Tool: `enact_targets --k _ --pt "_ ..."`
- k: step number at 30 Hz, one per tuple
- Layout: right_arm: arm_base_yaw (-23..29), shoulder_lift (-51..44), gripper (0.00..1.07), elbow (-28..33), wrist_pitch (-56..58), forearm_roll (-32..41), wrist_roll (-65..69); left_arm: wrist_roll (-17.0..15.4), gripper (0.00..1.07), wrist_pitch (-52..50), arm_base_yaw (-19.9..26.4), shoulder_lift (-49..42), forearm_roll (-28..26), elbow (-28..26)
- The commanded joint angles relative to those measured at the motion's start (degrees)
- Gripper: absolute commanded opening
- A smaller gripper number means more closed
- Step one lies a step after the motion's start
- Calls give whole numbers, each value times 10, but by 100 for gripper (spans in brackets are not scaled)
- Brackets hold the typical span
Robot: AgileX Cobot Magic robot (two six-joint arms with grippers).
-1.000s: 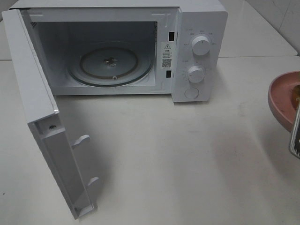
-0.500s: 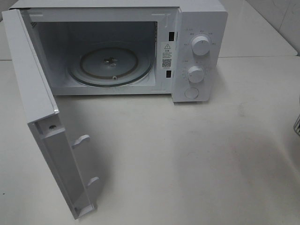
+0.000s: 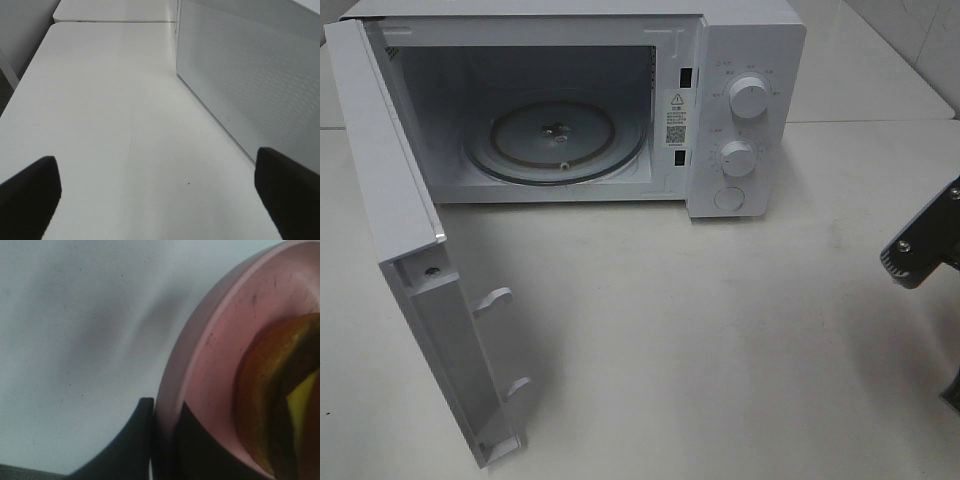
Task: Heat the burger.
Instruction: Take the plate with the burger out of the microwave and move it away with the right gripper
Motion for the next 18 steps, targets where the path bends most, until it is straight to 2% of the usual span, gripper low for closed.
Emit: enact_targets --k 1,9,18 --pt "-3 46 4 -4 -5 -72 107 -3 100 -5 1 -11 -1 2" --pt "-3 125 6 -5 -36 -102 259 -3 100 -5 1 -11 -1 2" --pt "-3 201 7 -5 -89 -152 339 -3 100 -5 1 -11 -1 2"
